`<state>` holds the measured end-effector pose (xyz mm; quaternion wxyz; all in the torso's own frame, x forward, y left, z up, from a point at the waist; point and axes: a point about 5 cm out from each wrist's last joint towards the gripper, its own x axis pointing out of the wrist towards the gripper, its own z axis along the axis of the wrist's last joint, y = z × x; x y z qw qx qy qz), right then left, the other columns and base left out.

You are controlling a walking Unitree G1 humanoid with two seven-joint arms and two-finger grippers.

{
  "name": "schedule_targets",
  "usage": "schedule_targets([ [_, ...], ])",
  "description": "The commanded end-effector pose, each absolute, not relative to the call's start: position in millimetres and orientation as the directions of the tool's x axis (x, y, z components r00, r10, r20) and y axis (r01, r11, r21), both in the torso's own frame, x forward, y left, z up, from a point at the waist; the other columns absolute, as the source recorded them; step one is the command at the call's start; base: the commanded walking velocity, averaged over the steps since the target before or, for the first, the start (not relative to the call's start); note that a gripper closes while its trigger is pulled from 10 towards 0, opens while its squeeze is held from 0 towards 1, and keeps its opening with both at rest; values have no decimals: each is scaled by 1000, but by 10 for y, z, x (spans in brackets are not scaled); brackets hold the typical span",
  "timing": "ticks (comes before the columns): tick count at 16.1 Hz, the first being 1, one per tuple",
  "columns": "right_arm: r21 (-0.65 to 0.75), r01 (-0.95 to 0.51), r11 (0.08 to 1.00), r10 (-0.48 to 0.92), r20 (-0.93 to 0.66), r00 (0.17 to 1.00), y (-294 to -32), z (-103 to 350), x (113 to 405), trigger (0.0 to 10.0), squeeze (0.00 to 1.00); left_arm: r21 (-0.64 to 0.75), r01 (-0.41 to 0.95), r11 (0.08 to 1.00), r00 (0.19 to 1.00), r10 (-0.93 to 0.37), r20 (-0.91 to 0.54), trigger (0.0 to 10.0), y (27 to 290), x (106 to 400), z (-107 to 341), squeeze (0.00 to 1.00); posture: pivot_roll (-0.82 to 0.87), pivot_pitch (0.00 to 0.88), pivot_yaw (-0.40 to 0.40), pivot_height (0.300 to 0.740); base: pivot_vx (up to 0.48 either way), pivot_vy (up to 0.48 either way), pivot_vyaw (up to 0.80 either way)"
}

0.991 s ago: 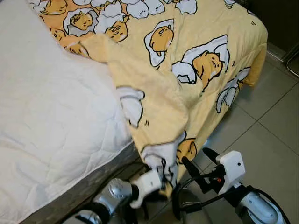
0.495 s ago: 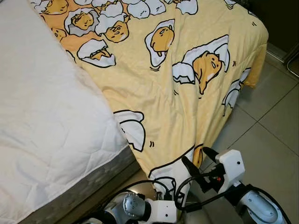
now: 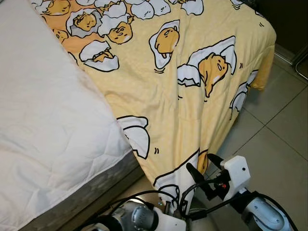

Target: Clean up the room

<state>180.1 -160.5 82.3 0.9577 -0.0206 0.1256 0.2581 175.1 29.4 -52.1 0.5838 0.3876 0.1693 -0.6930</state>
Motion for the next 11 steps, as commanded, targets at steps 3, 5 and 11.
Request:
schedule_targets([
  [3,34,-516,856,506,-261,822,-1603,792,1754,10000,0,265,936,-230,54,-652,-756,10000,307,1743,-575,1000,-342,253,62,740,0,0,0],
  [5,33,-517,855,507,-264,821,-1608,790,1752,10000,0,267,945,-190,79,-658,-749,10000,291,1782,-560,1000,-342,253,62,740,0,0,0],
  [11,33,-519,854,509,-260,821,-1609,785,1764,10000,0,179,962,-208,12,-619,-785,10000,399,1811,-573,1000,-336,249,66,740,0,0,0],
])
